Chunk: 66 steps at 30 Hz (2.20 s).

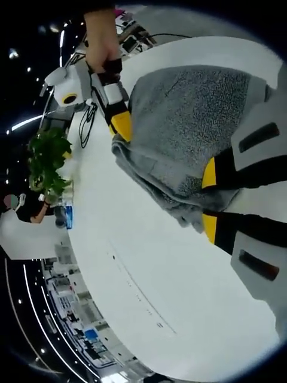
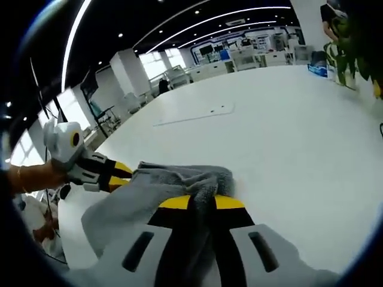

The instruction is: Fold the towel on the table until its edges align and the towel forms a compact rectangular stack.

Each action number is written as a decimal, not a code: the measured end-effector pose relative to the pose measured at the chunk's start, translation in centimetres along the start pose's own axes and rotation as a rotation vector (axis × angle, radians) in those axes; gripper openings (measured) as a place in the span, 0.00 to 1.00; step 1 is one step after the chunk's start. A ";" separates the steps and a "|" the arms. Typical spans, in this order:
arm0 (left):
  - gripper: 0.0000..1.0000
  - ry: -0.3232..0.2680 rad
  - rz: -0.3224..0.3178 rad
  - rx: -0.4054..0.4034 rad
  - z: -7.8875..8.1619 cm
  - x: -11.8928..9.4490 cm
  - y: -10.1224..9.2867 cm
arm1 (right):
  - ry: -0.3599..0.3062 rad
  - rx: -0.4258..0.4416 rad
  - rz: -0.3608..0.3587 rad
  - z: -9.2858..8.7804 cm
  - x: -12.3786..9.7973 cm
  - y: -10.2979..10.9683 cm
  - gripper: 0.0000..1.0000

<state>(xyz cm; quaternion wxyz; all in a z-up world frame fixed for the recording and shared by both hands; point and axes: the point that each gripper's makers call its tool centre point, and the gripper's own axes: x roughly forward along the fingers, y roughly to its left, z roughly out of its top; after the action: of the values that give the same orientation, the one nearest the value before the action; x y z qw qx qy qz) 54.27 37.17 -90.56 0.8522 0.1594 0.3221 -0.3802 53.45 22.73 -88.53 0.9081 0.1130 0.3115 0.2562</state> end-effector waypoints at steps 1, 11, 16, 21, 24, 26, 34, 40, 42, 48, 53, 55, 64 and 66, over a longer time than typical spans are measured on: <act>0.16 -0.010 0.006 -0.015 0.1 -0.1 0.0 | -0.002 0.007 -0.002 0.0 -0.2 0.0 0.12; 0.34 -0.165 -0.014 -0.096 3.8 -4.2 -1.5 | -0.108 0.009 0.018 2.8 -2.8 2.0 0.22; 0.51 -0.174 -0.006 -0.068 3.9 -5.9 -2.1 | -0.134 -0.044 0.026 3.7 -4.1 2.4 0.29; 0.57 -0.198 0.000 -0.050 3.8 -8.0 -2.7 | -0.141 -0.079 0.030 3.6 -5.6 2.9 0.35; 0.61 -0.204 0.005 -0.037 3.5 -9.1 -3.3 | -0.140 -0.102 0.036 3.3 -6.6 3.3 0.39; 0.64 -0.210 0.003 -0.028 3.4 -9.8 -3.8 | -0.137 -0.122 0.040 2.9 -7.2 3.3 0.41; 0.72 -0.227 0.004 -0.015 2.6 -12.2 -5.9 | -0.141 -0.130 0.044 1.5 -9.5 4.8 0.51; 0.75 -0.239 0.012 -0.020 1.9 -13.7 -6.8 | -0.149 -0.155 0.054 0.8 -11.0 6.0 0.55; 0.76 -0.238 0.018 -0.016 1.4 -14.3 -7.3 | -0.145 -0.171 0.054 0.3 -11.6 6.4 0.56; 0.77 -0.226 0.022 -0.009 -0.3 -15.3 -8.7 | -0.151 -0.161 0.049 -1.2 -13.1 7.1 0.57; 0.77 -0.213 0.017 -0.019 -1.9 -16.1 -10.2 | -0.133 -0.149 0.044 -3.0 -14.2 7.6 0.57; 0.77 -0.208 0.011 -0.021 -2.3 -16.4 -10.6 | -0.125 -0.145 0.037 -3.6 -14.7 7.8 0.57; 0.77 -0.200 0.008 -0.007 -3.5 -17.7 -12.2 | -0.134 -0.141 0.017 -5.6 -16.9 8.9 0.57; 0.77 -0.202 0.008 -0.003 -3.8 -18.1 -12.5 | -0.136 -0.144 0.014 -6.0 -17.3 9.2 0.57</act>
<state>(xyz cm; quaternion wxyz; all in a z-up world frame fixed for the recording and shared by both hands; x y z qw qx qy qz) 34.18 40.70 -81.59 0.8821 0.1200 0.2346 -0.3905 34.38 21.43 -81.06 0.9311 0.0668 0.2289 0.2762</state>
